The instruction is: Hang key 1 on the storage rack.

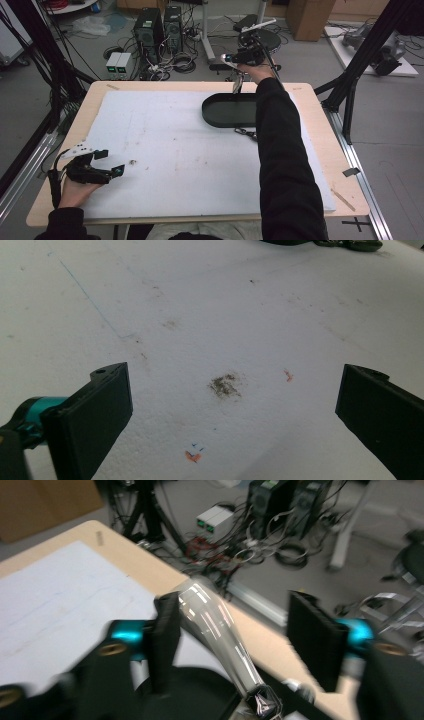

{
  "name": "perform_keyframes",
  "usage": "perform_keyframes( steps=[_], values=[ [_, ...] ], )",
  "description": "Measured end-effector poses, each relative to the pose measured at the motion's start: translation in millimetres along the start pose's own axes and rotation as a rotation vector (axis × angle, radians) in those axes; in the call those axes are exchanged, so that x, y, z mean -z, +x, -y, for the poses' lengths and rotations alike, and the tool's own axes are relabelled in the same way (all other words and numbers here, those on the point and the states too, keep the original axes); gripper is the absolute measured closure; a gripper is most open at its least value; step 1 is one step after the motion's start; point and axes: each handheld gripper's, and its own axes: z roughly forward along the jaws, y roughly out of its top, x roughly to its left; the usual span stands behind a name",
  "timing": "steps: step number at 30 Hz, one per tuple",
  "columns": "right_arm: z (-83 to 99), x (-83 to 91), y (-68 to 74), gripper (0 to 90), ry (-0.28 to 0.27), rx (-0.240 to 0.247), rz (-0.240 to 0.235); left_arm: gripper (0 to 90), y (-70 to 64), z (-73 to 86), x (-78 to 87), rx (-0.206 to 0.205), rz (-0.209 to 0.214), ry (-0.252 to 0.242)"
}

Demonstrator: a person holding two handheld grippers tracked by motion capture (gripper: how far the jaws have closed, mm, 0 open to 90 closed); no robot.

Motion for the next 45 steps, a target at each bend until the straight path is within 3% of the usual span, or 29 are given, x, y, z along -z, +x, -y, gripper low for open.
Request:
perform_keyframes(
  steps=[3, 5, 7, 11, 15, 17, 20, 24, 29, 34, 45],
  values=[
    [8.1, 5.6, -2.9, 12.4, 0.013, 0.007, -0.002, 2.2, -0.1, 0.1, -1.2, 0.004, 0.001, 0.006],
    [12.5, 10.6, -3.3, 10.2, 0.007, 0.016, -0.010, 2.2, -0.1, 0.1, -2.0, 0.005, 0.000, 0.006],
    [16.7, 14.1, -3.3, 1.0, 0.019, 0.030, -0.025, 2.2, 0.0, 0.1, -2.6, 0.007, 0.000, 0.007],
    [21.8, 19.7, -1.5, 0.9, 0.068, 0.067, -0.006, 2.2, 0.2, 0.0, -2.1, 0.004, -0.003, 0.007],
    [28.5, 27.9, -1.9, 0.9, 0.032, 0.067, -0.014, 2.2, -0.2, -0.1, -1.6, 0.002, -0.005, 0.008],
    [34.3, 29.6, -3.2, 0.9, 0.039, 0.051, -0.016, 2.2, -0.5, -0.1, -1.6, 0.003, -0.006, 0.006],
    [42.8, 30.8, -3.5, 0.9, 0.048, 0.072, 0.013, 2.2, -0.2, -0.1, -1.6, 0.003, -0.005, 0.007],
    [51.7, 33.8, -0.9, 0.9, 0.031, 0.062, 0.000, 2.2, 0.4, -0.2, -0.8, 0.005, -0.005, 0.004],
    [57.3, 38.9, 4.0, 0.8, 0.053, 0.079, -0.005, 2.2, 0.4, -0.3, 0.1, 0.008, -0.009, -0.003],
    [62.1, 47.7, 5.8, 0.9, 0.040, 0.073, -0.008, 2.2, 0.5, -0.3, 0.4, 0.008, -0.007, -0.005],
    [90.2, 55.3, 8.5, 0.9, 0.066, 0.079, -0.007, 2.2, 0.8, -0.3, 0.2, 0.007, -0.010, -0.004]
  ],
)
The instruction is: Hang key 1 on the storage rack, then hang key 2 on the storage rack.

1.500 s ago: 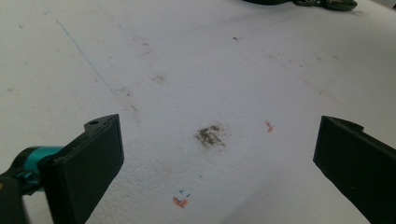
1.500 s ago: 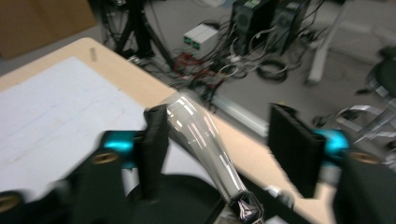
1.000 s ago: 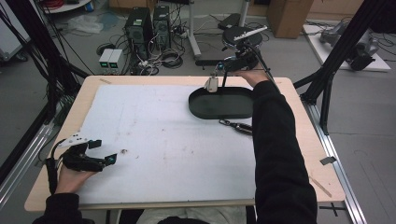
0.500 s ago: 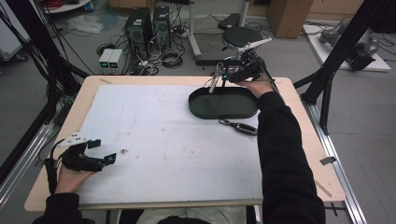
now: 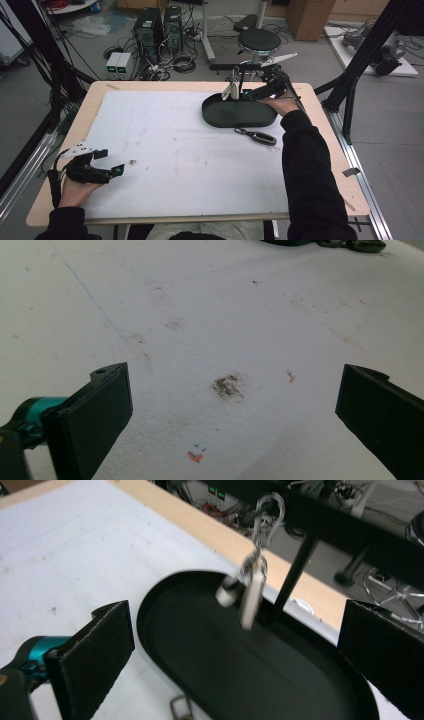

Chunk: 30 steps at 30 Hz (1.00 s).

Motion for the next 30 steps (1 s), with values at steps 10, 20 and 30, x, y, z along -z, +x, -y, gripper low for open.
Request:
perform_keyframes(
  steps=[10, 20, 30],
  values=[
    [21.3, -0.3, 2.9, 0.9, 0.009, -0.005, -0.012, 2.2, 0.0, 0.0, -0.3, 0.000, -0.001, 0.002],
    [44.3, -6.1, 2.3, 0.9, 0.038, -0.019, -0.023, 2.2, 0.0, 0.0, -0.6, 0.000, -0.002, 0.003],
    [72.9, -15.8, 0.7, 0.9, 0.077, -0.047, -0.039, 2.2, 0.0, 0.0, -0.3, -0.002, -0.003, 0.003]
  ],
)
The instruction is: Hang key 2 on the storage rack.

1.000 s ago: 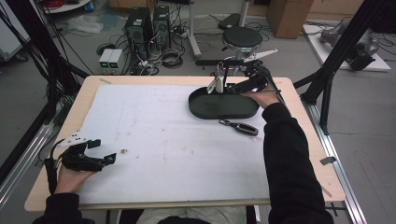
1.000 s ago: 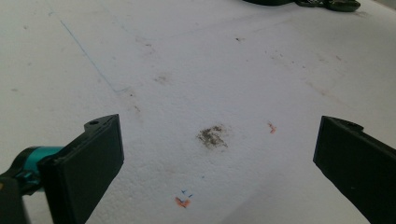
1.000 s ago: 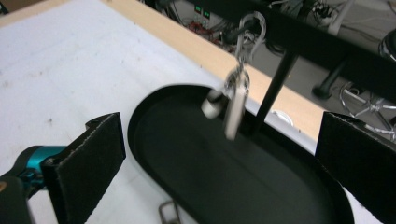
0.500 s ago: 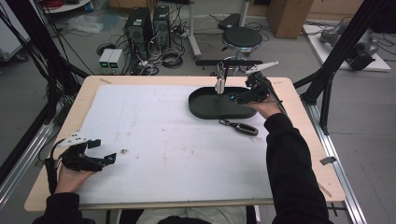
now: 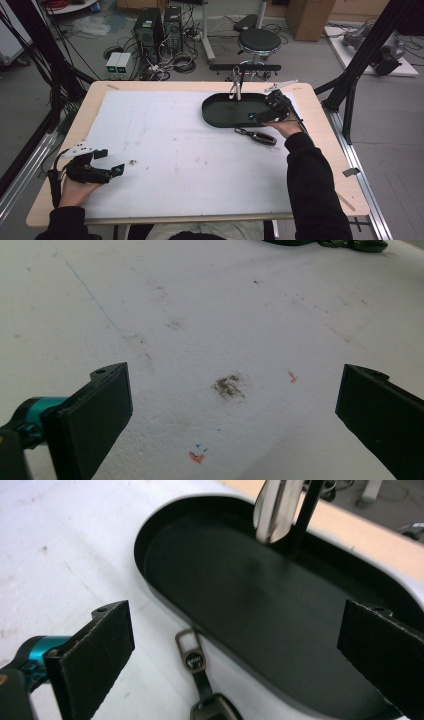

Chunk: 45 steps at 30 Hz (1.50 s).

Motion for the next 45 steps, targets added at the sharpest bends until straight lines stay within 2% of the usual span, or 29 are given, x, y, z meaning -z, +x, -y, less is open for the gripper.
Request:
perform_keyframes(
  steps=[14, 27, 36, 38, 43, 45],
  values=[
    [26.1, -21.5, 3.9, 0.9, 0.085, 0.006, -0.032, 2.2, -0.5, 0.2, 0.9, 0.001, 0.002, -0.001],
    [33.2, -40.8, 14.7, 0.9, 0.186, 0.066, -0.063, 2.2, 0.5, 0.9, 1.6, 0.001, 0.004, 0.004],
    [35.8, -49.6, 21.5, 1.0, 0.223, 0.088, -0.095, 2.2, 0.5, 1.1, 1.4, 0.003, 0.001, 0.010],
    [36.7, -51.8, 23.2, 4.2, 0.242, 0.110, -0.104, 2.2, 0.4, 1.1, 1.5, 0.004, 0.001, 0.009],
    [37.1, -53.4, 24.7, 7.6, 0.254, 0.119, -0.109, 2.2, 0.1, 1.1, 1.7, 0.004, -0.001, 0.009],
    [37.0, -53.9, 24.6, 15.9, 0.254, 0.127, -0.117, 2.2, 0.0, 1.1, 1.6, 0.002, -0.001, 0.008]
  ],
)
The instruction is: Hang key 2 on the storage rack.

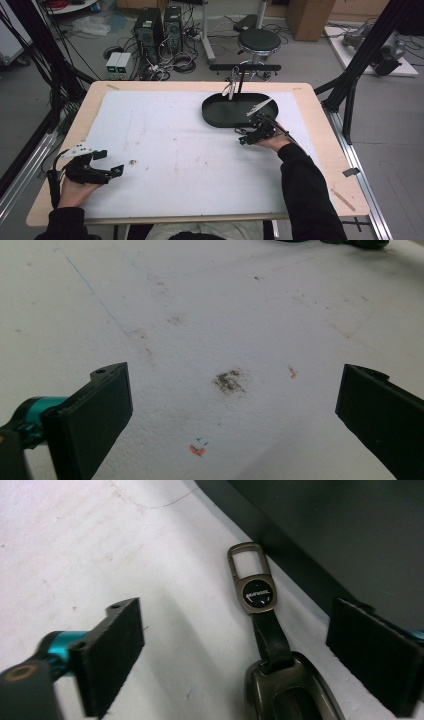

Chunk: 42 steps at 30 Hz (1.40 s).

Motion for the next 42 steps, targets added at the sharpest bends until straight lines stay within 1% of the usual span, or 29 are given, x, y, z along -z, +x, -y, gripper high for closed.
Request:
perform_keyframes(
  steps=[1, 2, 3, 5, 6, 8, 9, 11, 13, 15, 17, 21, 25, 28, 29, 30, 34, 35, 38, 42],
  values=[
    [0.0, 0.2, -0.4, 17.8, 0.004, 0.004, -0.011, 2.2, -0.1, -0.1, 0.1, 0.000, 0.000, -0.001],
    [0.0, 0.1, -0.4, 18.1, 0.007, 0.005, -0.011, 2.2, 0.0, -0.1, 0.1, 0.000, -0.001, -0.002],
    [0.0, -0.4, -0.7, 18.6, 0.006, 0.007, -0.005, 2.2, 0.0, -0.1, 0.1, 0.000, -0.001, -0.002],
    [0.3, -1.2, -2.0, 24.3, 0.005, 0.008, -0.003, 2.2, 0.1, 0.0, 0.1, 0.000, -0.001, -0.001],
    [0.6, -1.8, -2.7, 25.3, 0.009, 0.010, -0.007, 2.2, 0.1, -0.1, 0.1, 0.000, -0.001, -0.001],
    [1.1, -3.0, -3.9, 27.4, 0.014, 0.007, 0.004, 2.2, 0.0, 0.0, -0.1, 0.000, -0.002, 0.000],
    [1.5, -3.9, -4.4, 30.9, 0.016, 0.005, 0.002, 2.2, 0.0, -0.1, -0.1, -0.001, -0.003, 0.002],
    [2.0, -5.6, -5.3, 39.0, 0.025, 0.024, -0.004, 2.2, 0.1, -0.1, -0.1, -0.002, -0.002, 0.005],
    [2.6, -6.5, -6.1, 42.9, 0.032, 0.040, 0.010, 2.2, -0.2, -0.1, -0.2, 0.001, -0.001, 0.003],
    [3.0, -6.0, -6.8, 46.5, 0.031, 0.036, 0.015, 2.2, -0.1, -0.2, -0.1, -0.001, -0.002, 0.005],
    [3.5, -5.9, -7.9, 48.3, 0.025, 0.040, 0.019, 2.2, 0.0, -0.1, -0.3, -0.001, -0.004, 0.007],
    [4.8, -5.3, -10.9, 52.3, 0.019, 0.027, 0.023, 2.2, -0.4, -0.1, -0.6, 0.003, -0.003, 0.009],
    [4.9, -3.9, -11.4, 63.0, 0.017, 0.029, 0.050, 2.2, -0.7, -0.2, -0.4, 0.001, -0.002, 0.009],
    [5.0, -3.6, -11.6, 70.9, 0.019, 0.027, 0.033, 2.2, -0.4, -0.2, -0.4, 0.003, -0.003, 0.008],
    [4.8, -3.4, -11.0, 73.7, 0.019, 0.030, 0.035, 2.2, -0.2, -0.2, -0.5, 0.003, -0.003, 0.009],
    [4.7, -3.0, -10.4, 78.6, 0.018, 0.039, 0.034, 2.2, -0.4, -0.2, -0.6, 0.004, -0.003, 0.008],
    [4.4, -2.3, -8.1, 80.9, 0.021, 0.053, 0.053, 2.2, -0.8, -0.3, -0.9, 0.004, -0.003, 0.008],
    [4.4, -1.7, -7.6, 81.3, 0.023, 0.050, 0.050, 2.2, -0.8, -0.3, -0.9, 0.004, -0.003, 0.008],
    [5.5, 0.2, -9.2, 82.3, 0.021, 0.036, 0.018, 2.2, -0.4, -0.3, -0.9, 0.003, -0.002, 0.007],
    [6.1, 2.1, -8.9, 82.8, 0.021, 0.032, 0.012, 2.2, 0.0, -0.3, -1.4, 0.003, -0.003, 0.008]
  ],
)
